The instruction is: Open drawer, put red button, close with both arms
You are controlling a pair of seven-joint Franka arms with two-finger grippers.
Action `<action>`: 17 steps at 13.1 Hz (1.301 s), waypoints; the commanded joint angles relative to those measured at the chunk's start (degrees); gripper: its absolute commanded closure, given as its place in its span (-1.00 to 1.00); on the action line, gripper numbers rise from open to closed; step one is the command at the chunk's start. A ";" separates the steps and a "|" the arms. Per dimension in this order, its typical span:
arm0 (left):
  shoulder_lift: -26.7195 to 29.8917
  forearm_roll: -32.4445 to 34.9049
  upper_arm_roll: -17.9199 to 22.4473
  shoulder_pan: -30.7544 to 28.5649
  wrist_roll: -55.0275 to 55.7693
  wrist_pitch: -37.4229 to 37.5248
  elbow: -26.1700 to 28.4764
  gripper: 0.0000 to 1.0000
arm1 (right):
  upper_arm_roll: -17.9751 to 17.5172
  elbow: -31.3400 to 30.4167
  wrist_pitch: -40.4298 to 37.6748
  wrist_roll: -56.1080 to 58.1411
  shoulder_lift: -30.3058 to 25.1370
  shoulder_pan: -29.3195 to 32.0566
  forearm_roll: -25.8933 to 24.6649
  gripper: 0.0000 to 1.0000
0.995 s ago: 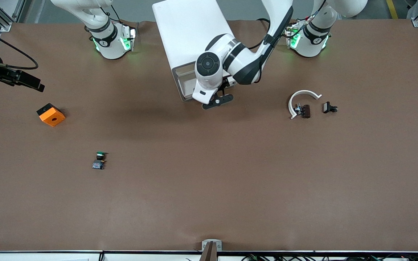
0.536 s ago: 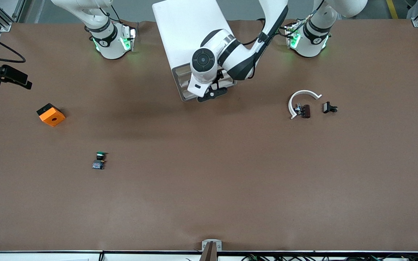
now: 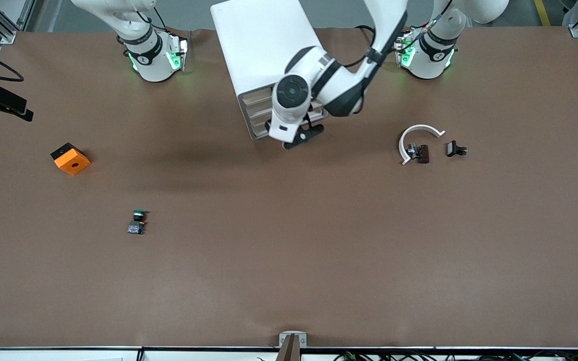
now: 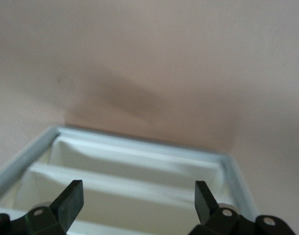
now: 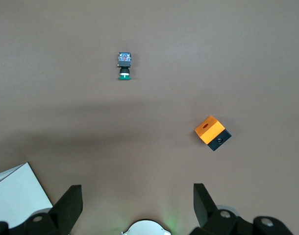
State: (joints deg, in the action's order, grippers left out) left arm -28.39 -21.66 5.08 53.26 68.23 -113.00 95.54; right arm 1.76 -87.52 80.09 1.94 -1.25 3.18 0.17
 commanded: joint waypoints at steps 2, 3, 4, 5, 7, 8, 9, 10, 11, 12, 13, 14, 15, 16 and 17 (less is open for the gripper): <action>1.85 8.10 0.02 -11.83 -0.03 7.25 -7.62 -1.00 | -0.71 0.68 -0.55 0.69 -0.25 0.86 -0.52 -1.00; 1.94 11.00 0.02 -14.82 -0.20 8.58 -9.82 -1.00 | -0.71 0.77 -0.46 0.87 -0.25 0.95 -0.61 -1.00; 2.03 13.55 0.02 -18.07 -0.29 9.28 -11.59 -1.00 | -0.71 0.77 -0.55 0.96 -0.25 0.95 -0.61 -1.00; 2.72 15.06 -0.07 -20.80 -0.90 9.38 -12.56 -1.00 | -0.71 0.77 -0.46 0.78 -0.25 0.95 -0.52 -1.00; 4.66 17.87 -0.07 -25.73 -3.79 9.38 -12.57 -1.00 | -0.79 0.77 -0.46 0.69 -0.16 0.86 -0.61 -1.00; 5.62 19.02 -0.07 -27.75 -6.50 9.55 -12.48 -1.00 | -0.79 0.77 -0.46 0.69 -0.16 0.86 -0.70 -1.00; 6.24 19.64 -0.07 -30.03 -9.23 9.56 -12.57 -1.00 | -0.71 0.86 -0.38 0.69 -0.16 0.95 -0.78 -1.00; 7.46 19.64 -0.07 -32.58 -11.78 9.56 -12.57 -1.00 | -0.71 0.86 -0.46 0.69 -0.16 0.95 -0.87 -1.00; 8.61 19.73 -0.07 -34.69 -13.37 9.64 -12.57 -1.00 | -0.71 0.86 -0.38 0.69 -0.16 0.95 -0.87 -1.00; 10.01 19.73 -0.07 -36.80 -15.13 10.51 -12.57 -1.00 | -0.79 0.94 -0.38 0.69 -0.16 0.86 -0.78 -1.00; 11.16 20.17 -0.07 -38.39 -17.58 12.00 -12.57 -1.00 | -0.79 0.95 -0.38 0.69 -0.16 0.77 -0.78 -1.00; 12.73 20.78 0.01 -39.88 -20.30 13.58 -12.57 -1.00 | -0.88 0.95 -0.29 0.69 -0.07 0.68 -0.78 -1.00; 14.14 21.22 -0.07 -41.38 -22.42 14.99 -12.57 -1.00 | -0.88 0.95 -0.29 0.69 -0.07 0.68 -0.78 -1.00; 15.64 21.31 -0.07 -42.78 -24.96 15.61 -12.66 -1.00 | -0.88 0.95 -0.37 0.69 -0.07 0.68 -0.78 -1.00; 16.69 21.23 -0.16 -44.36 -28.21 15.71 -12.66 -1.00 | -0.88 0.95 -0.46 0.78 -0.16 0.68 -0.78 -1.00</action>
State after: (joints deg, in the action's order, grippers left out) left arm -14.59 -1.63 5.67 10.98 44.16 -98.60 82.31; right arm 1.53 -87.28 80.10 1.95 -1.24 3.24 0.14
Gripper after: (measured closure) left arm 0.000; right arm 0.000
